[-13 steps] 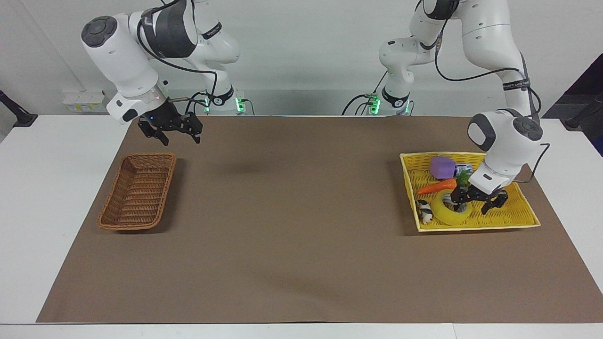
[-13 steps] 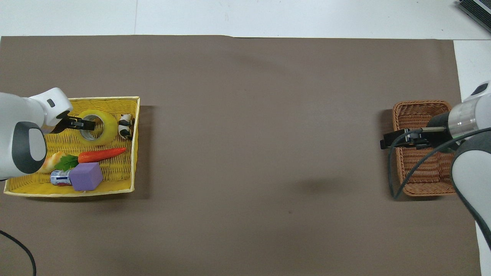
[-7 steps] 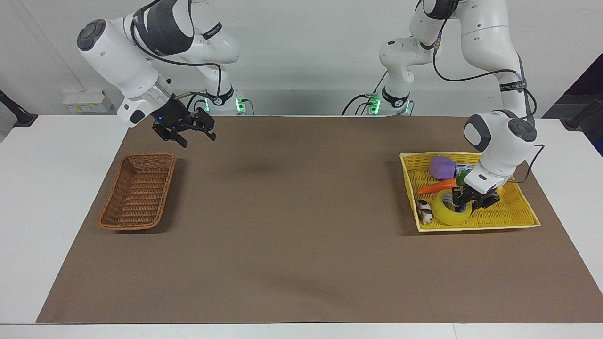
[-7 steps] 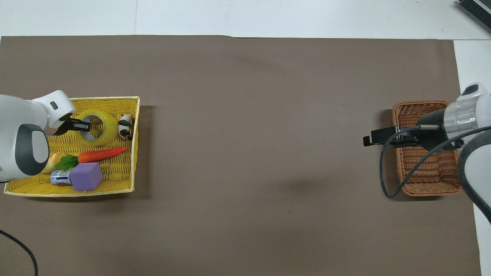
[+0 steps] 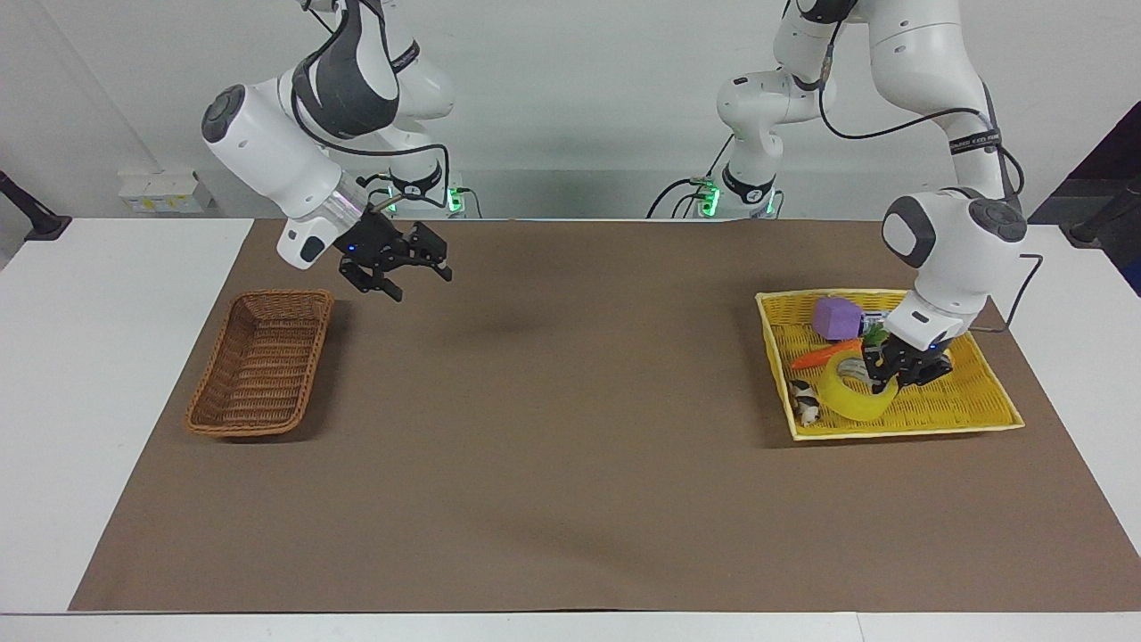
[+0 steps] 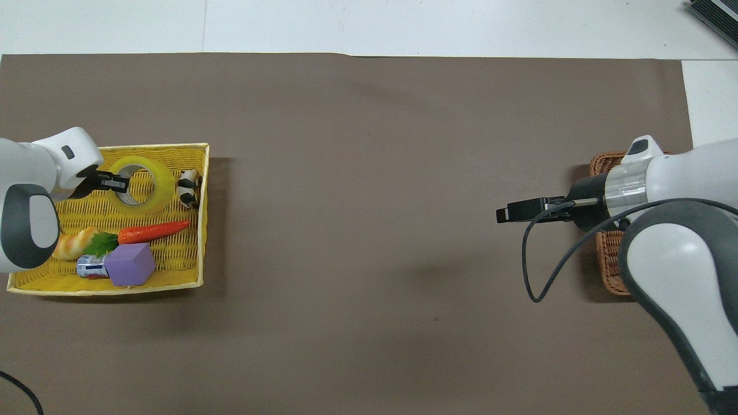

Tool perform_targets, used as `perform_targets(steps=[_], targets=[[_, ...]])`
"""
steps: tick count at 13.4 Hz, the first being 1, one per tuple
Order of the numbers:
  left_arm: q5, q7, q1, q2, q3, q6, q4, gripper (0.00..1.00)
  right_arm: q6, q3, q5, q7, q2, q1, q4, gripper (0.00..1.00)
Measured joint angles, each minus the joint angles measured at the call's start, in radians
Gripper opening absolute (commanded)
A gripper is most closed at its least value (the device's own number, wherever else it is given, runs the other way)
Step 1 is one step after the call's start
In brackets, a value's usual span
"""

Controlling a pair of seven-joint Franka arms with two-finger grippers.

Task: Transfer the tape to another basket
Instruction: 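Grasp the tape with the left gripper while the right gripper moves toward it, then carry the tape to center with the left gripper while the right gripper meets it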

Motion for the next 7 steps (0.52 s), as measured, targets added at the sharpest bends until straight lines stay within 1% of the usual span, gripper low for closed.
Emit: perform_targets(steps=[2,4,7], targets=[[-0.026,-0.019,-0.029,-0.039,-0.004,-0.034,0.0,0.0,0.074,0.0,0.042,0.003,0.002,0.041,-0.036,1.0],[-0.059,-0.079,-0.076,-0.063,-0.005,-0.049,0.0,0.0,0.152,0.0,0.067,0.027,0.014,0.084,-0.063,1.0],[-0.084,-0.218,-0.173,-0.067,-0.008,-0.049,-0.001,0.0,0.254,0.0,0.201,0.036,0.026,0.129,-0.085,1.0]])
